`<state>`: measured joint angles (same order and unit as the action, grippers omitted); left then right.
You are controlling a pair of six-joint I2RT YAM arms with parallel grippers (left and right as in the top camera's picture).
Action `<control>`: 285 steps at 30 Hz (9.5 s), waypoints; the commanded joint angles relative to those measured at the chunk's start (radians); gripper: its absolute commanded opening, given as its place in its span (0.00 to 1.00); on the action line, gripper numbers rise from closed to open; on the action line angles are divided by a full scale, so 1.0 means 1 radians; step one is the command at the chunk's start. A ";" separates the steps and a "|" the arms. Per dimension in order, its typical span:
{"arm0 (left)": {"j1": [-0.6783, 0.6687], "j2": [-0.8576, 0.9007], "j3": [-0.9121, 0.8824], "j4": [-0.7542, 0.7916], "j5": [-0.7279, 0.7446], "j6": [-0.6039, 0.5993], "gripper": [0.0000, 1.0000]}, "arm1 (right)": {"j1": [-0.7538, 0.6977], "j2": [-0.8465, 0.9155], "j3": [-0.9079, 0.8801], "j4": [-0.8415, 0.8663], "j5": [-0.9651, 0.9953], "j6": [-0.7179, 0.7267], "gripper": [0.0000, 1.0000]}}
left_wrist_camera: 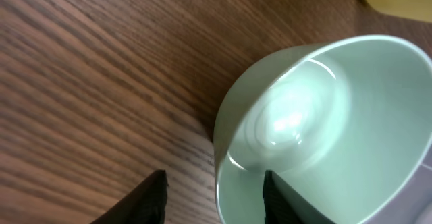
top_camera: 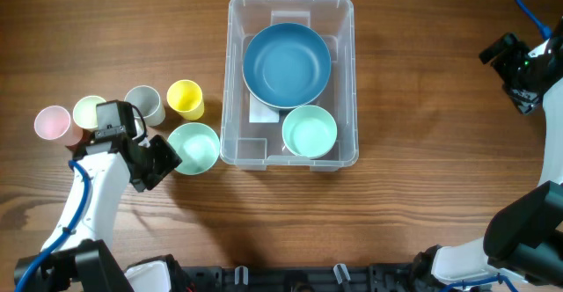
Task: Pack container
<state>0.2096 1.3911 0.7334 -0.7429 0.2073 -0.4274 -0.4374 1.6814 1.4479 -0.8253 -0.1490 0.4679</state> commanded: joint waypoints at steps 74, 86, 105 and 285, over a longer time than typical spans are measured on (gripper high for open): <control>0.601 0.388 0.841 -0.402 -0.122 0.027 0.58 | 0.002 0.008 -0.001 0.002 -0.002 0.005 1.00; 0.606 0.644 0.841 -0.284 -0.085 0.084 0.46 | 0.002 0.008 -0.001 0.002 -0.002 0.005 1.00; 0.344 0.135 0.896 -0.459 -0.037 0.096 0.04 | 0.002 0.008 -0.001 0.002 -0.002 0.005 1.00; 0.071 0.293 0.892 -0.549 -0.171 0.106 0.04 | 0.002 0.008 -0.001 0.002 -0.002 0.005 1.00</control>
<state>0.3023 1.8648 1.5265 -1.2488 0.0425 -0.3267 -0.4374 1.6814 1.4471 -0.8261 -0.1490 0.4679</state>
